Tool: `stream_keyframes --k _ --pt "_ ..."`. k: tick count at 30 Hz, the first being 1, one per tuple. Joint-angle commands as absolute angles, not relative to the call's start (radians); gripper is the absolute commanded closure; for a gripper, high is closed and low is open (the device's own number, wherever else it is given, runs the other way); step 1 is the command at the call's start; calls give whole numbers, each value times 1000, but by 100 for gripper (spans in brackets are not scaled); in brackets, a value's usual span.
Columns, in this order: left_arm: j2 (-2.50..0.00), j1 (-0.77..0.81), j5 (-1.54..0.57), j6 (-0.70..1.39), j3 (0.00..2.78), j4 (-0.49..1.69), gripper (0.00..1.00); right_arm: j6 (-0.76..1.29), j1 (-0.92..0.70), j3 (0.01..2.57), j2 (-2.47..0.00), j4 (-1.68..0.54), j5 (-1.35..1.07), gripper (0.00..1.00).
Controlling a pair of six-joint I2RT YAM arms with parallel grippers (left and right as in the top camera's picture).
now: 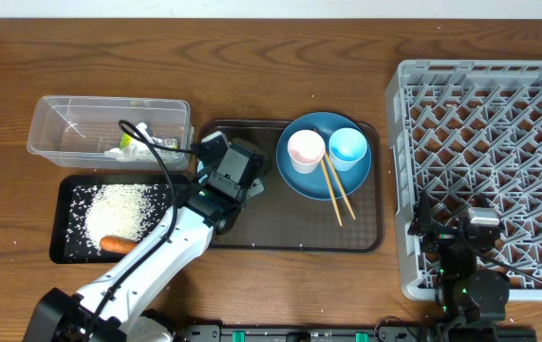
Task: Sort waste into correct bins and load items into the dishwasher rack
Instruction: 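Bring the empty bowl right and set it on the brown tray, then raise the right gripper from the rack toward the bowl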
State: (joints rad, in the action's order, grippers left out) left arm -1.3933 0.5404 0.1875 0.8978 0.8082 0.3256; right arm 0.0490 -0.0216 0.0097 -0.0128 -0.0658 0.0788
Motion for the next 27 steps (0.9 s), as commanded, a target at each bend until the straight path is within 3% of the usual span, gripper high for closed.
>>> stream_keyframes --k 1,4,5,8,22,27 --pt "-1383 542 191 904 815 306 36 55 -20 6 -12 -67 78 1" --pt "-1384 542 191 904 815 304 24 55 -20 6 -12 -67 78 1" --pt "-1384 542 191 904 815 304 14 55 -20 6 -12 -67 78 1" --pt "-1384 542 191 904 815 305 8 55 -20 6 -12 -67 78 1" --pt "-1384 542 191 904 815 305 0 55 -20 6 -12 -67 78 1" --pt "-1384 542 191 904 815 305 2 55 -20 6 -12 -67 78 1"
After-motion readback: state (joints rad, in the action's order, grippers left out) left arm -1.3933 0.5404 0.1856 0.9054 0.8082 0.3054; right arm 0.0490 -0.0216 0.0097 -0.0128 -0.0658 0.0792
